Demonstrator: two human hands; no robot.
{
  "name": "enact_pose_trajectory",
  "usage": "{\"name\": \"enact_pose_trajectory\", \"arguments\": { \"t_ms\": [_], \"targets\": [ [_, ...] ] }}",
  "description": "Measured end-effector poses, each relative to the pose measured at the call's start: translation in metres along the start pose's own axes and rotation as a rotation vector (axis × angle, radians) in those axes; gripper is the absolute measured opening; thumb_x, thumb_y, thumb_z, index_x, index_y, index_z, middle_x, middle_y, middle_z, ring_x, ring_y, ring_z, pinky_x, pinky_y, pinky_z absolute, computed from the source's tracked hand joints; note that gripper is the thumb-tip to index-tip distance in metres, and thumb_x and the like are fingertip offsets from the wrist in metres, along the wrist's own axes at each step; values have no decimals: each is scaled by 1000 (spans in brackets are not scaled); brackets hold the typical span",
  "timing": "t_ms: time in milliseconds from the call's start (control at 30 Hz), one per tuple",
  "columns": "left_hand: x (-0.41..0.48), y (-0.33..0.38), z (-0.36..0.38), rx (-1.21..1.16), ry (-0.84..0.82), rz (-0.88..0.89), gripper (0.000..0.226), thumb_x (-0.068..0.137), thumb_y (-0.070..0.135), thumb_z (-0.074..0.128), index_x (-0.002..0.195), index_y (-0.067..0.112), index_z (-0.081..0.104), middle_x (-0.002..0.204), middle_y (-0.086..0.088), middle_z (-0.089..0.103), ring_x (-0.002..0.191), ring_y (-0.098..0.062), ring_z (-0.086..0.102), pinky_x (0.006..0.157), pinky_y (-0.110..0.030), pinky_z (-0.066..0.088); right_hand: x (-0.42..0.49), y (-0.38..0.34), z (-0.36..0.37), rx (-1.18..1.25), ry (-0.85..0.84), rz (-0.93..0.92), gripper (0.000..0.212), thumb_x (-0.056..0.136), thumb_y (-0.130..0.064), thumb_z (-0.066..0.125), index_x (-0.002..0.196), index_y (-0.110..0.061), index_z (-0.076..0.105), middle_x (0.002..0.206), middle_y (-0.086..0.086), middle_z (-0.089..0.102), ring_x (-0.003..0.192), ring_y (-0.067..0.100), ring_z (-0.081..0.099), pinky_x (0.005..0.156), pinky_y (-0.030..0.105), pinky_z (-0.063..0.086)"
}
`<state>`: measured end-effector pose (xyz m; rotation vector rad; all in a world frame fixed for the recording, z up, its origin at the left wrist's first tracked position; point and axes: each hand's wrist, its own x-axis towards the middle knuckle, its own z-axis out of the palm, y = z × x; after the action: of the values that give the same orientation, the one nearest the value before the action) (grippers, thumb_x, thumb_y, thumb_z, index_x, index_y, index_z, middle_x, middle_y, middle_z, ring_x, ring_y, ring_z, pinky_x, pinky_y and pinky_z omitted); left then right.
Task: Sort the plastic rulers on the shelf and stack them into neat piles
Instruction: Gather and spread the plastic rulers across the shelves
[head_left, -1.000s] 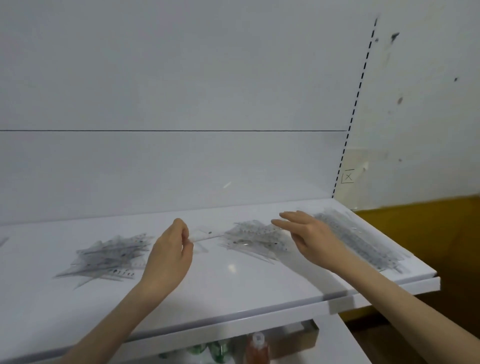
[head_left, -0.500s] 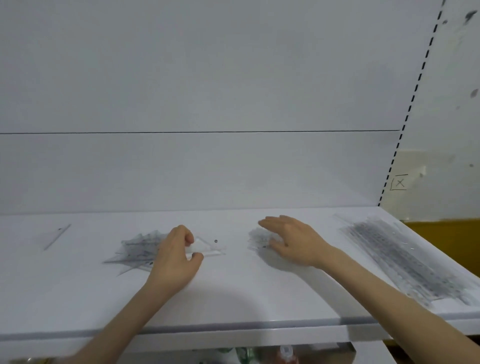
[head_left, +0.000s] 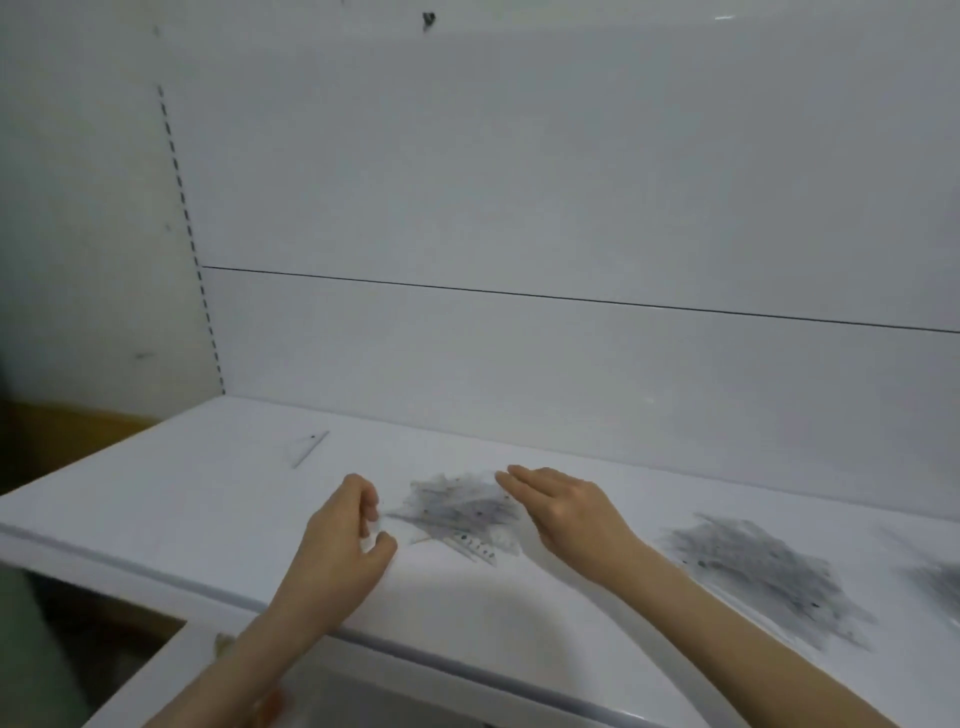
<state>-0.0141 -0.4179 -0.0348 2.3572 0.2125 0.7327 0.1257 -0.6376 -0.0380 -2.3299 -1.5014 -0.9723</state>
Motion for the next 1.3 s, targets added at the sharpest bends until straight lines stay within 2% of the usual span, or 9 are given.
{"name": "enact_pose_trajectory", "arguments": {
  "t_ms": [100, 233, 433, 500, 567, 800, 933, 1133, 1300],
  "targets": [
    [-7, -31, -28, 51, 69, -135, 26, 80, 8, 67, 87, 18, 44, 82, 2, 51, 64, -11, 47, 57, -18, 36, 23, -5, 24, 10, -137, 165, 66, 55, 16, 72, 118, 1, 62, 109, 14, 68, 79, 30, 67, 51, 31, 54],
    [-10, -70, -57, 105, 132, -260, 28, 81, 12, 69, 96, 17, 46, 90, 0, 51, 79, -12, 51, 66, -21, 39, 49, -16, 45, -84, -503, 193, 23, 92, -16, 48, 111, -8, 57, 115, 9, 61, 110, 28, 54, 92, 32, 38],
    [-8, -119, -98, 129, 180, -256, 27, 81, 11, 68, 100, 16, 48, 94, 1, 50, 88, -13, 51, 75, -25, 43, 102, -37, 47, -99, -417, 294, 23, 76, 3, 42, 95, -9, 49, 107, 7, 61, 98, 25, 54, 68, 25, 30],
    [-6, -128, -106, 123, 179, -251, 27, 82, 12, 67, 100, 18, 48, 95, 3, 50, 88, -13, 52, 76, -26, 46, 124, -51, 60, -9, -416, 314, 40, 80, 3, 40, 116, -5, 55, 121, 9, 59, 113, 28, 53, 81, 32, 44],
    [-4, -147, -123, 128, 175, -272, 27, 83, 14, 68, 101, 20, 48, 96, 5, 50, 85, -14, 53, 76, -24, 48, 155, -77, 84, 85, -479, 312, 44, 90, -5, 37, 133, -7, 49, 137, 9, 51, 127, 28, 45, 101, 35, 40],
    [-6, -226, -203, 147, 180, -262, 25, 76, -1, 71, 88, 16, 57, 91, 4, 57, 89, -15, 55, 73, -26, 44, 242, -158, 177, 211, -597, 342, 53, 100, -44, 28, 136, -6, 37, 139, 12, 44, 131, 30, 38, 107, 40, 32],
    [0, -272, -235, 212, 174, -267, 25, 78, 2, 70, 84, 23, 56, 89, 10, 55, 88, -13, 55, 71, -24, 45, 268, -191, 200, 184, -592, 434, 67, 98, -53, 23, 133, 0, 43, 139, 20, 43, 131, 32, 39, 107, 40, 31],
    [18, -290, -230, 196, 173, -243, 17, 83, 9, 67, 92, 19, 56, 95, 7, 53, 93, -15, 52, 71, -25, 45, 263, -251, 186, 204, -599, 304, 73, 91, -66, 33, 121, -1, 51, 125, 17, 51, 116, 32, 47, 94, 42, 41],
    [29, -275, -210, 190, 189, -163, 18, 80, 9, 70, 89, 17, 57, 92, 4, 57, 91, -14, 52, 75, -25, 41, 250, -278, 156, 205, -529, 238, 61, 85, -69, 46, 84, -8, 52, 95, 12, 61, 83, 28, 56, 67, 34, 39]
  ]
}}
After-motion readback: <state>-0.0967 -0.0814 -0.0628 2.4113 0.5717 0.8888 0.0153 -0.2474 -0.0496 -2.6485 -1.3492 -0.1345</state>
